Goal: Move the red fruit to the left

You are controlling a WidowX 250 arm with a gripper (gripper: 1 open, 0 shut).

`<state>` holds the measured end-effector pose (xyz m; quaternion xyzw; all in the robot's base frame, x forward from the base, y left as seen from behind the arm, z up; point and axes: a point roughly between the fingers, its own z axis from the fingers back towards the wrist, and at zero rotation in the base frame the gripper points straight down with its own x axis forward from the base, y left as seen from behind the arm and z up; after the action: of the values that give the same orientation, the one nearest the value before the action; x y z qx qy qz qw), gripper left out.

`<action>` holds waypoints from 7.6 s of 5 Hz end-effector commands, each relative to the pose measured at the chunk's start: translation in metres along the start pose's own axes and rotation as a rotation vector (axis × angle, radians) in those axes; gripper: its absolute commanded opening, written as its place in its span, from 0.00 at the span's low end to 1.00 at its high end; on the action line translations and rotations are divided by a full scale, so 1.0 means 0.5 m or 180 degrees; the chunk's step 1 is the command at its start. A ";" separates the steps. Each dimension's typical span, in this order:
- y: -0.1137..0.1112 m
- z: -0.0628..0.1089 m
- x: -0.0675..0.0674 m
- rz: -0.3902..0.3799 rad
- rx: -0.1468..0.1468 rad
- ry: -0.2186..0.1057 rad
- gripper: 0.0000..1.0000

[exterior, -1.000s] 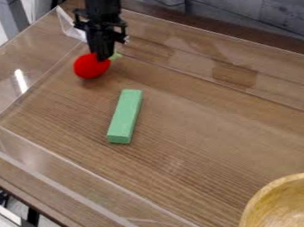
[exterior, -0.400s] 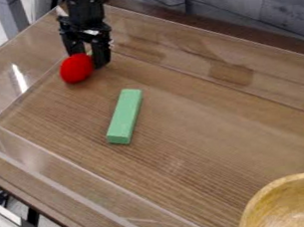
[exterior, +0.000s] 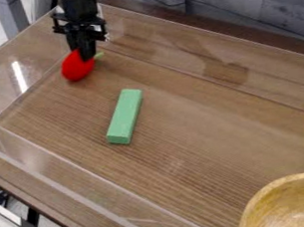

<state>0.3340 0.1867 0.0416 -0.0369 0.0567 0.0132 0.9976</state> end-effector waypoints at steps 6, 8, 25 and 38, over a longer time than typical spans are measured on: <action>0.062 0.034 -0.024 -0.0162 -0.0008 0.0087 0.00; 0.061 0.035 -0.055 -0.0061 -0.0063 0.0142 0.00; -0.040 0.201 -0.003 0.0003 -0.0717 0.0069 1.00; -0.039 0.201 -0.009 0.0741 -0.0451 0.0291 1.00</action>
<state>0.3383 0.1744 0.1134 -0.1174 0.1436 0.1380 0.9729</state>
